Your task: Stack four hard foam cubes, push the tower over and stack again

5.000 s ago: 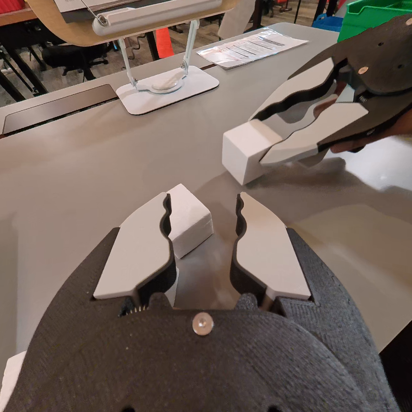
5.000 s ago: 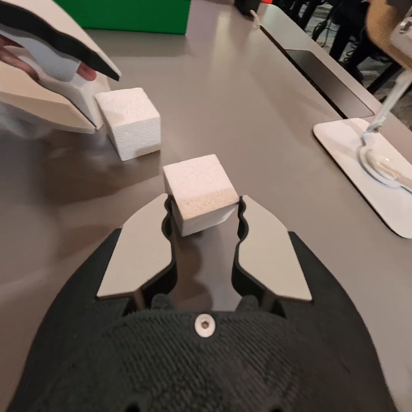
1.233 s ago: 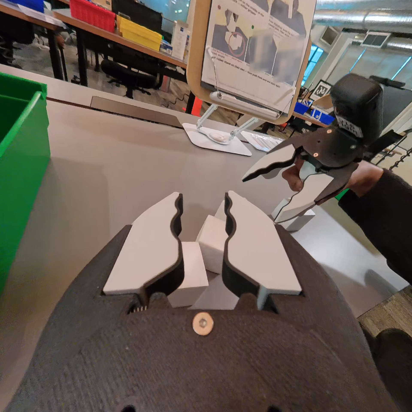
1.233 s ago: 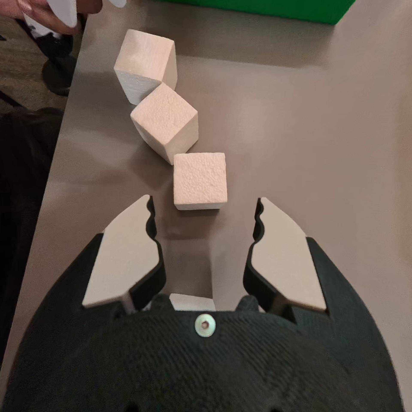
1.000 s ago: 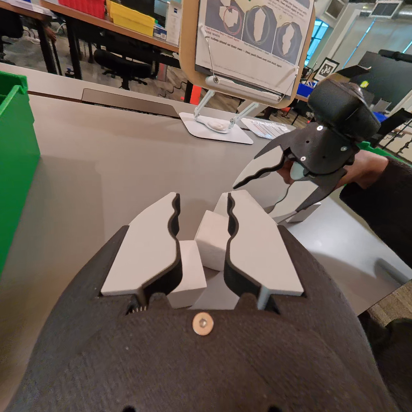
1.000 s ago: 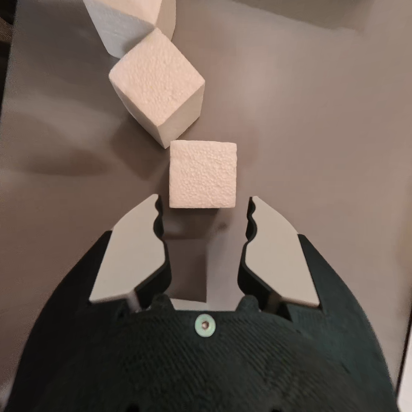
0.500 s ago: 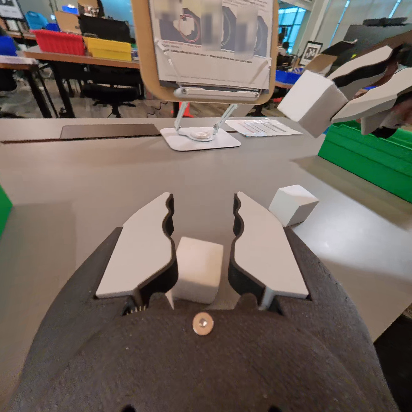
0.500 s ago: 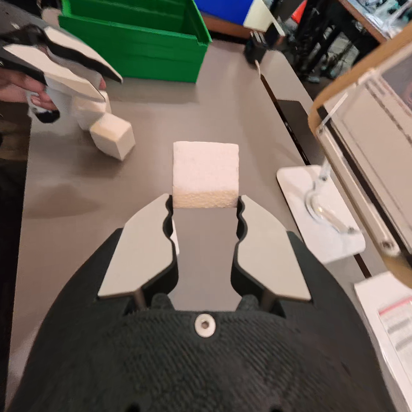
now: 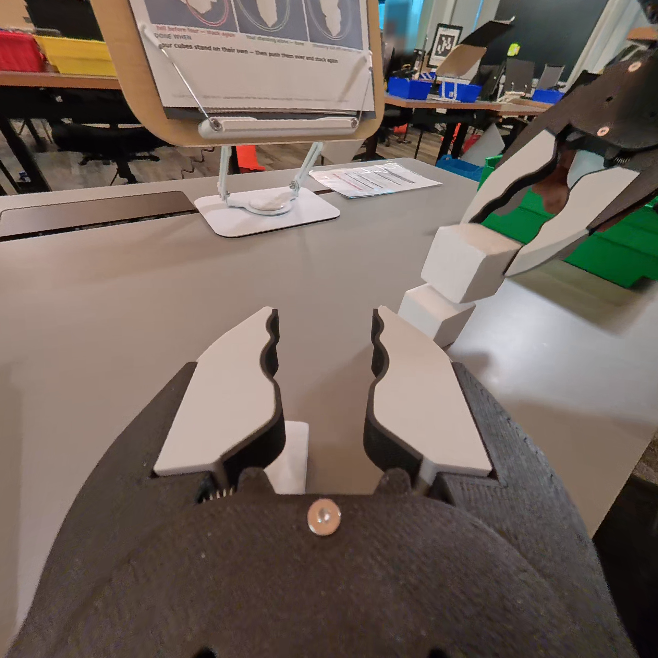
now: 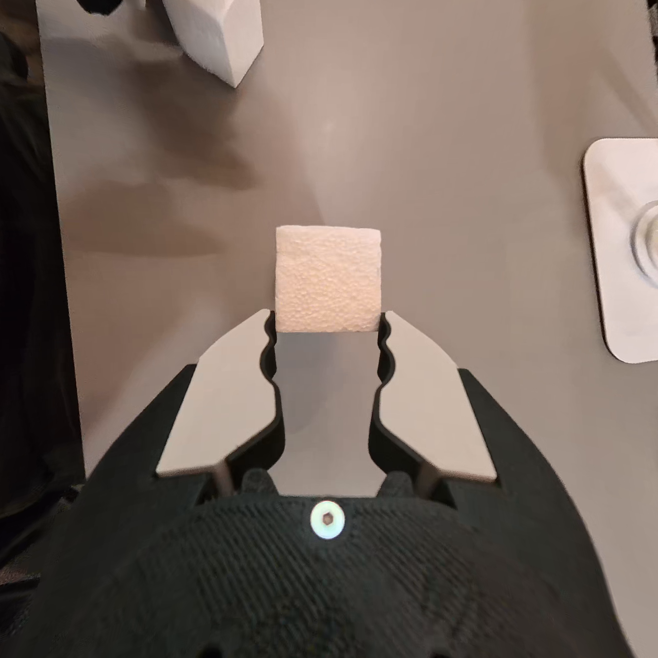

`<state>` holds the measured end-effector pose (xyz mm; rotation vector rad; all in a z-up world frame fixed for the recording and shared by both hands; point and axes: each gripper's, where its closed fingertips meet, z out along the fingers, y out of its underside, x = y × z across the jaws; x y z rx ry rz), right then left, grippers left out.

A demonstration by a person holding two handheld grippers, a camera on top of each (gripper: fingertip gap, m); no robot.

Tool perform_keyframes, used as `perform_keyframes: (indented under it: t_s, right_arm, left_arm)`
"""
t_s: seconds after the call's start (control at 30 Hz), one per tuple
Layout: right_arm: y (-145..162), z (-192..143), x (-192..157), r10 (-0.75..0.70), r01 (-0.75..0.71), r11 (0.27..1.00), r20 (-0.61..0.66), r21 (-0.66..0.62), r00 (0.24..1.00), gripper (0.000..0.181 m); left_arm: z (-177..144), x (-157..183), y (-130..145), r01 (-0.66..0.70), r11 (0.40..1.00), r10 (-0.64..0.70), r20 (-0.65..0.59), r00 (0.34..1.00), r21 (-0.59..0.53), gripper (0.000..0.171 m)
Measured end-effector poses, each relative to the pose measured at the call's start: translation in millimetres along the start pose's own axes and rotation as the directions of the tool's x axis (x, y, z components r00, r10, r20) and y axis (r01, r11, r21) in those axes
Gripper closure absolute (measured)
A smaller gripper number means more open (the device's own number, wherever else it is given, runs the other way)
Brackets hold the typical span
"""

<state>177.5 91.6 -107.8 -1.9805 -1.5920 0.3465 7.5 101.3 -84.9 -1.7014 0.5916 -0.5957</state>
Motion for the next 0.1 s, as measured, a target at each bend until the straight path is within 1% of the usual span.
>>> perform_keyframes:
  t_s: [0.1]
  right_arm:
    - [-1.9,6.7,-1.7,-0.015,0.016,1.0,0.032,-0.026,0.999,0.125]
  left_arm:
    - [-4.1,-5.0,1.5,0.018,1.0,-0.018,0.012,1.0,-0.003,0.121]
